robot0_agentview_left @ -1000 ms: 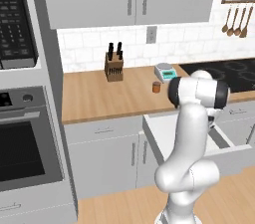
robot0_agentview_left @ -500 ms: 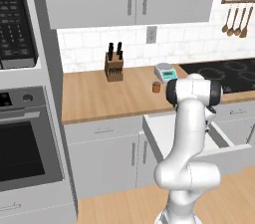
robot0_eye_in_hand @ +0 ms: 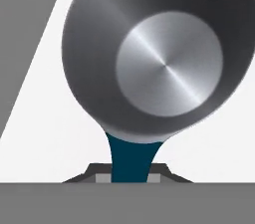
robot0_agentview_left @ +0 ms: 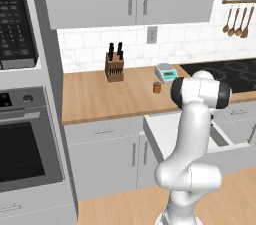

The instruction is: Pick the measuring cup from the drawer and place it on the counter.

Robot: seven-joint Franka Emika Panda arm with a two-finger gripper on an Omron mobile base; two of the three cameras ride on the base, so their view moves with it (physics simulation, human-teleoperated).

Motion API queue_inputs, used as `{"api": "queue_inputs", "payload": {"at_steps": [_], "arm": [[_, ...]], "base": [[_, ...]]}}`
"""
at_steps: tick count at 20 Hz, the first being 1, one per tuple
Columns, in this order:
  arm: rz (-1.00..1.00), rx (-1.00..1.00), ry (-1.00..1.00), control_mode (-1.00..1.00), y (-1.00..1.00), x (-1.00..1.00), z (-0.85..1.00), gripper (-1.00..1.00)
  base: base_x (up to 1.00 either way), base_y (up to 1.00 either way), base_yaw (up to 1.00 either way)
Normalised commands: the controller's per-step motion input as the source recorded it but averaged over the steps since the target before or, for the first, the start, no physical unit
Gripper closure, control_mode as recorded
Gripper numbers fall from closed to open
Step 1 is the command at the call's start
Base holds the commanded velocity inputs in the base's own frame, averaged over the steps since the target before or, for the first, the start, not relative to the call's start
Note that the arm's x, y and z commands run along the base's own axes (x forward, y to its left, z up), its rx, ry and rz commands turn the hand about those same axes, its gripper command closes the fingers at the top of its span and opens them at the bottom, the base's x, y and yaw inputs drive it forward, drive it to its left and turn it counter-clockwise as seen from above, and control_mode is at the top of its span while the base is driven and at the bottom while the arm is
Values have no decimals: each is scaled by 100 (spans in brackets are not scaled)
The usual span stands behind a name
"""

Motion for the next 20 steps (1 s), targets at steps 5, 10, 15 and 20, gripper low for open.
{"api": "queue_inputs", "payload": {"at_steps": [5, 10, 15, 20], "arm": [[4, -1, -9, -100, 0, -30, 100, 100], [7, -6, 0, -100, 2, -31, 100, 100], [7, -2, -5, -100, 11, 12, 100, 100], [1, 0, -1, -100, 0, 71, 56, 100]], "base": [[0, 0, 0], [0, 0, 0], [0, 0, 0], [0, 0, 0]]}}
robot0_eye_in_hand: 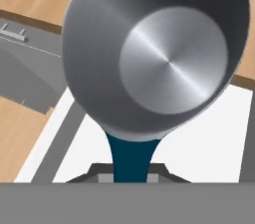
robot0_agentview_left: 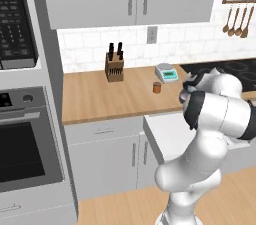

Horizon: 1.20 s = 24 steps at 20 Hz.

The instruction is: Pick the measuring cup from the drawer and place it on the counter.

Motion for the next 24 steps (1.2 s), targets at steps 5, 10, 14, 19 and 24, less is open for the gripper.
{"api": "queue_inputs", "payload": {"at_steps": [5, 10, 14, 19, 24], "arm": [[0, 0, 3, -100, -13, 99, 6, 100], [0, 0, 6, -100, -36, 99, 0, 100], [0, 2, 5, -100, -43, 94, -1, 100], [3, 3, 1, -100, -31, 86, -21, 100], [6, 0, 0, -100, -13, 57, -54, 100]], "base": [[0, 0, 0], [0, 0, 0], [0, 0, 0], [0, 0, 0], [0, 0, 0]]}}
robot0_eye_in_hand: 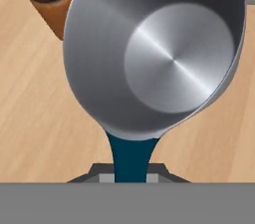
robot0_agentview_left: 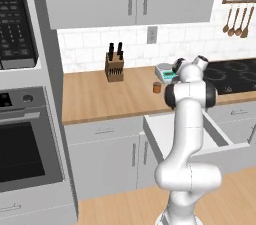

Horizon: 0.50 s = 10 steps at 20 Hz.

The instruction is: Pick the measuring cup from the drawer and place it on the counter.

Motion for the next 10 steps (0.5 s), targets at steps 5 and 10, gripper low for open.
{"api": "queue_inputs", "payload": {"at_steps": [5, 10], "arm": [[9, 0, 0, -100, 0, 25, -60, -100], [6, 0, -16, -100, 0, -54, 21, -100]], "base": [[0, 0, 0], [0, 0, 0]]}}
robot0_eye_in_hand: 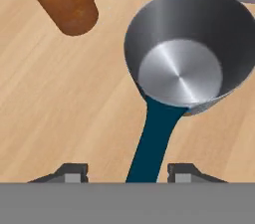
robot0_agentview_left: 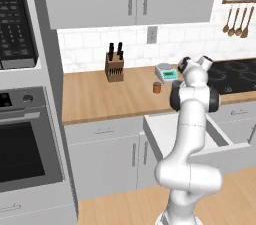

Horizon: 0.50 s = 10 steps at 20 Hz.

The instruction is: Pick the measuring cup from the drawer and place it on the counter.

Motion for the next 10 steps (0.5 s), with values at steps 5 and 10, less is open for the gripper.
{"api": "queue_inputs", "payload": {"at_steps": [5, 10], "arm": [[6, -5, -30, -100, 15, -88, 40, -100], [3, -14, -29, -100, 35, -100, 9, -100]], "base": [[0, 0, 0], [0, 0, 0]]}}
